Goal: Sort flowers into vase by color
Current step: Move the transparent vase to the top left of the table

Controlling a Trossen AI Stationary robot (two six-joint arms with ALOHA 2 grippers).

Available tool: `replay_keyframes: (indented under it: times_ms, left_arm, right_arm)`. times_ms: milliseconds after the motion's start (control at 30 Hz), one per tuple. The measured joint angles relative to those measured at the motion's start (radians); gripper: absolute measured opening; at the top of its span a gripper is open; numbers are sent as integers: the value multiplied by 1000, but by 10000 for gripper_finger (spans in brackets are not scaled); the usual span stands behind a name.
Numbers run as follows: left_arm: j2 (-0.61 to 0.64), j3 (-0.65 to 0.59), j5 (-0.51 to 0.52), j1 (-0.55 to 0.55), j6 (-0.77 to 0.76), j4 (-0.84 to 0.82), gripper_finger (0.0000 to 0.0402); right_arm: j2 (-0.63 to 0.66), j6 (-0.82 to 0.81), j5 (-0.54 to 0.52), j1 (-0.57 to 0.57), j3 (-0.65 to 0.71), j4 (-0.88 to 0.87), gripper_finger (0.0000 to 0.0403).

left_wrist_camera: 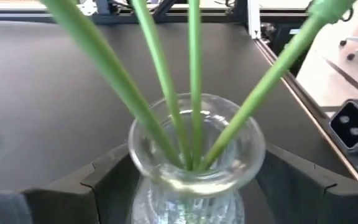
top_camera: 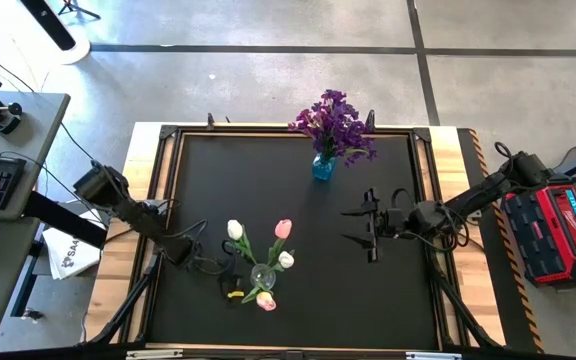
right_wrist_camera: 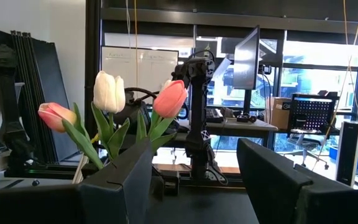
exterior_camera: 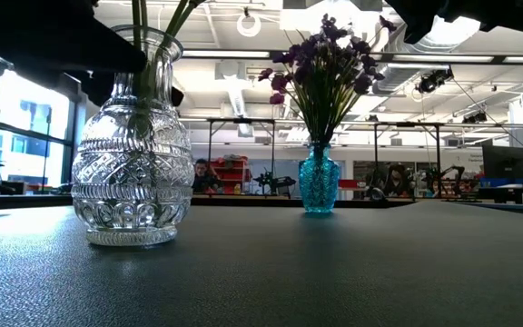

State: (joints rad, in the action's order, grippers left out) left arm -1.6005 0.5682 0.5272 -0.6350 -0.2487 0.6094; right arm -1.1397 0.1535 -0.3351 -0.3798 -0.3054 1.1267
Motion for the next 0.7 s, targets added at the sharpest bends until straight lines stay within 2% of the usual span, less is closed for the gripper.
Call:
replay_keyframes:
  times_ms: [233, 600, 700]
  left_arm:
    - [-10, 0, 25, 0, 31, 42, 265]
    - [-3, 0, 26, 0, 35, 33, 152]
    - [19, 0, 27, 0, 42, 9, 141]
  right_arm:
    - [0, 0, 1, 0, 0, 0, 209]
    - [0, 0, 2, 0, 0, 0, 209]
    - [0, 0, 2, 0, 0, -1, 209]
